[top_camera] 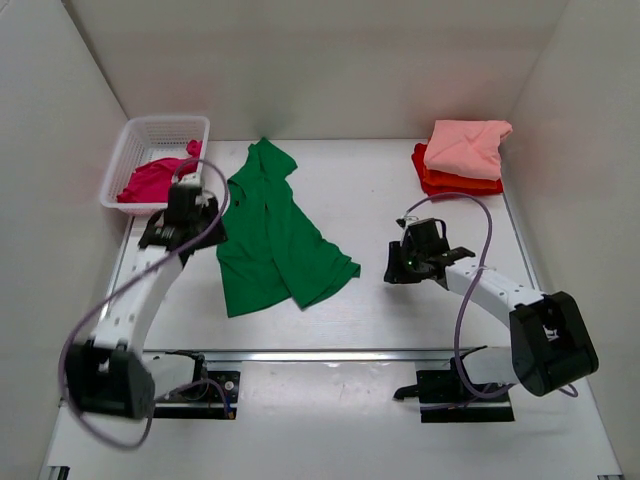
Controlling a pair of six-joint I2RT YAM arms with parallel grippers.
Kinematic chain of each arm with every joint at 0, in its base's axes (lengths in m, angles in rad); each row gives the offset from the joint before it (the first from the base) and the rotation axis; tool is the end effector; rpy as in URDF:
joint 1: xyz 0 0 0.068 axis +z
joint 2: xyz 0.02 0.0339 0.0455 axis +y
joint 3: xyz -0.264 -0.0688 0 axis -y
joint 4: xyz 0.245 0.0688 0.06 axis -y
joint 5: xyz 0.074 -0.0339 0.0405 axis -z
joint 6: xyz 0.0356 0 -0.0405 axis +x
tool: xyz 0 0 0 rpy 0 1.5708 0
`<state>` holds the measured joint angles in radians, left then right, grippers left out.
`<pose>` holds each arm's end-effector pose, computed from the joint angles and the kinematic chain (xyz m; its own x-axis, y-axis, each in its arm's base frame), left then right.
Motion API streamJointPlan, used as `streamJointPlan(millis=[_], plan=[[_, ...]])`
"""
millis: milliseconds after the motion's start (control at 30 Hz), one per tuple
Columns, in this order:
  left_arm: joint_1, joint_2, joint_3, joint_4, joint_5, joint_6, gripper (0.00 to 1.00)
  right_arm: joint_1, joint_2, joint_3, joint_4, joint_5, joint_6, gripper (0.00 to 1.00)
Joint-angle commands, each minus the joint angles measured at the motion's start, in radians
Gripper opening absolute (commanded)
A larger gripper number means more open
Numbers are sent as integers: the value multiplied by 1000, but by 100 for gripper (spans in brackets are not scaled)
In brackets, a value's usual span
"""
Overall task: Fold and stack the t-shirts
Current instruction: Move the tshirt to the center of the board, then flatten out the tshirt
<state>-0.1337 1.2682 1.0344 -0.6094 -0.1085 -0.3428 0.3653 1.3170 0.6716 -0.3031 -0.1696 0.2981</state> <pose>0.2645 -0.0317 0.2854 -0.7176 -0.2406 -0.6536 -0.1912 0.9704 -0.1474 0.2305 0.0946 0.1810 -0.8559 -0.0174 -0.5169 -0.2015 0.9317 0.3023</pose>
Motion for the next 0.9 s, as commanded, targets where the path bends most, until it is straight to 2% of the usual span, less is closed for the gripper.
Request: streamJointPlan(millis=[0,100,200,333,500,633,800,867], plan=[[-20,-249,-132,-12,23,-48,53,53,36,49,71,-4,-36,29],[-41,-299,-233,-79,45,-93,56,81,126,112,81,22,-19,33],[-37,-317,-350,-84,95,-139,59,93,192,148,96,4,9,34],[-55,-326,-453,-87,72,-203,61,135,241,193,91,22,6,34],[-49,-219,-421,-121,67,-211,59,159,261,249,79,21,7,34],[-95,-158,-438,-113,47,-240,58,152,266,258,78,15,10,34],[-107,-142,-481,-24,59,-280,56,149,258,253,78,28,-2,34],[-138,-112,-482,-20,23,-289,54,138,269,253,70,39,-16,35]])
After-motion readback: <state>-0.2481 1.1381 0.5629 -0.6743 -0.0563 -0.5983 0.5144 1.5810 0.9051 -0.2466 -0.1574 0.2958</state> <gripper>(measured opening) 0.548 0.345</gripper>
